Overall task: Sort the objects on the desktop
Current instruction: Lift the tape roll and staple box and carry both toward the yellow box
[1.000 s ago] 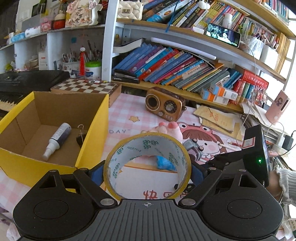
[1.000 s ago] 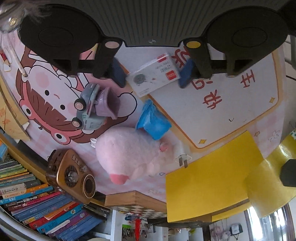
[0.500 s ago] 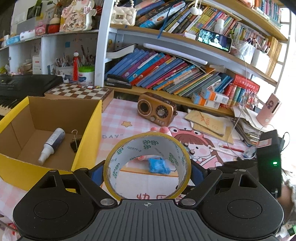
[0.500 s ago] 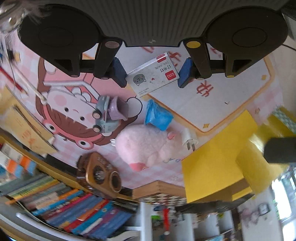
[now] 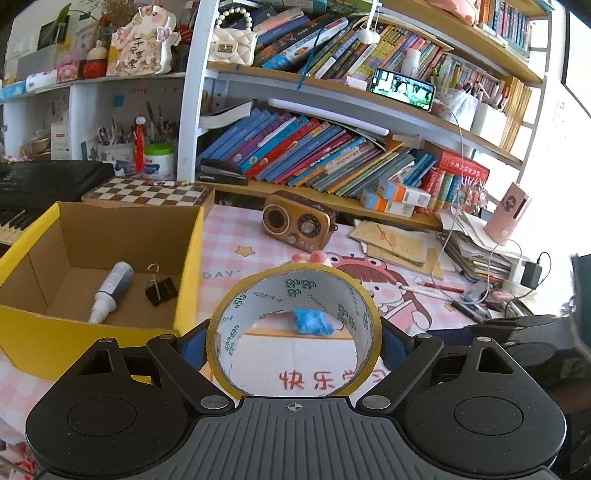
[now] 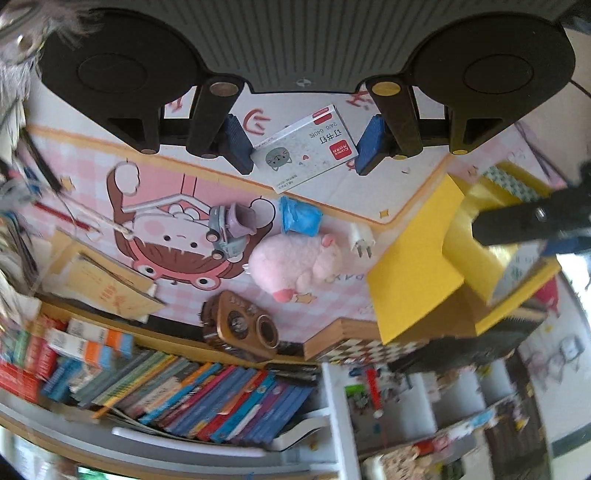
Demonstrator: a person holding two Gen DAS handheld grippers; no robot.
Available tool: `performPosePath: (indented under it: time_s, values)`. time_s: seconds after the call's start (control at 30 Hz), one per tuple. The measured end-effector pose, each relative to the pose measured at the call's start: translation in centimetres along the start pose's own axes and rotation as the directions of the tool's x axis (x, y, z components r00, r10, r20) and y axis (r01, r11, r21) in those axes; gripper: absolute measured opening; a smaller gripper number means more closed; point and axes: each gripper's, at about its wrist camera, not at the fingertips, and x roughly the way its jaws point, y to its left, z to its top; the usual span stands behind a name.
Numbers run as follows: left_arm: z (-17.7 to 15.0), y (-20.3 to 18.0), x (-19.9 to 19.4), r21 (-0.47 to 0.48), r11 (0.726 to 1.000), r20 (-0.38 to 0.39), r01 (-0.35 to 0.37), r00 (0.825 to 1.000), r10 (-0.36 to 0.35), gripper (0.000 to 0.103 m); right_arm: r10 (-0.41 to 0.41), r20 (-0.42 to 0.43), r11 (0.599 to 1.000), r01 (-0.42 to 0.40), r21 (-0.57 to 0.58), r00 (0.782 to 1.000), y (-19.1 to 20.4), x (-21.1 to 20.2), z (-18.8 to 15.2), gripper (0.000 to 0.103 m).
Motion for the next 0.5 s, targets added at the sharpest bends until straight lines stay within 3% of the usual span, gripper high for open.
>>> performPosePath:
  time_s: [0.17,0.5]
  values:
    - [-0.8,1.3,-1.6,0.011,1.000,0.001,0.008,1.000,-0.008,0.090,-0.036,0.014,0.997,0.035,0.075,0.999,1.9,-1.9,-1.4,0.058]
    - [-3.2,5.5,-5.2,0.010,1.000,-0.035,0.001,0.999,0.000,0.090,-0.076,0.004,0.993,0.075,0.096,0.997,7.5,-3.2,-3.9,0.058]
